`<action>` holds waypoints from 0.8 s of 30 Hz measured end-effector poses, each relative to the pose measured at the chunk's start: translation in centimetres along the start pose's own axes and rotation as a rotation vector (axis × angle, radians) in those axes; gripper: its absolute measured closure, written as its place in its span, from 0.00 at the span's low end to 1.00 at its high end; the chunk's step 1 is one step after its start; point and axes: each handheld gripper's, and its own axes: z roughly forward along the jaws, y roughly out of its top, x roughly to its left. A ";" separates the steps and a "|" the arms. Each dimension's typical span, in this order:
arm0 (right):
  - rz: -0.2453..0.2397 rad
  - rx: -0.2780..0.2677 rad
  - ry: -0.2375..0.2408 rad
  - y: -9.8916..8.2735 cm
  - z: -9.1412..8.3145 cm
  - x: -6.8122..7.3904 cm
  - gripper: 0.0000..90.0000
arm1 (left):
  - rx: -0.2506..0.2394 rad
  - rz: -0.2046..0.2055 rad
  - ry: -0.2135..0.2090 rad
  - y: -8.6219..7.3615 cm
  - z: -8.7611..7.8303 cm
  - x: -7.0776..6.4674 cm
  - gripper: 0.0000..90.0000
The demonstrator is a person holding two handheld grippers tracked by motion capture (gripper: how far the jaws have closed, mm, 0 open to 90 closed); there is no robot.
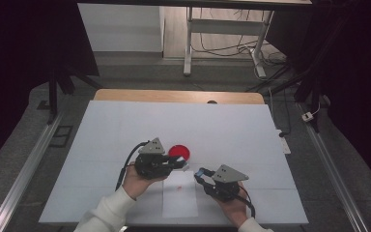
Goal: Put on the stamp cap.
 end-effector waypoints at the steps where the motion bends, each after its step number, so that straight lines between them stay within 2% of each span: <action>1: 0.000 0.001 0.001 0.0 0.0 0.1 0.73 | 0.000 0.000 0.000 0.0 0.0 0.0 0.83; 24: -0.007 0.001 0.017 0.6 1.7 1.2 0.73 | 0.002 0.001 -0.003 0.0 0.3 -0.1 0.83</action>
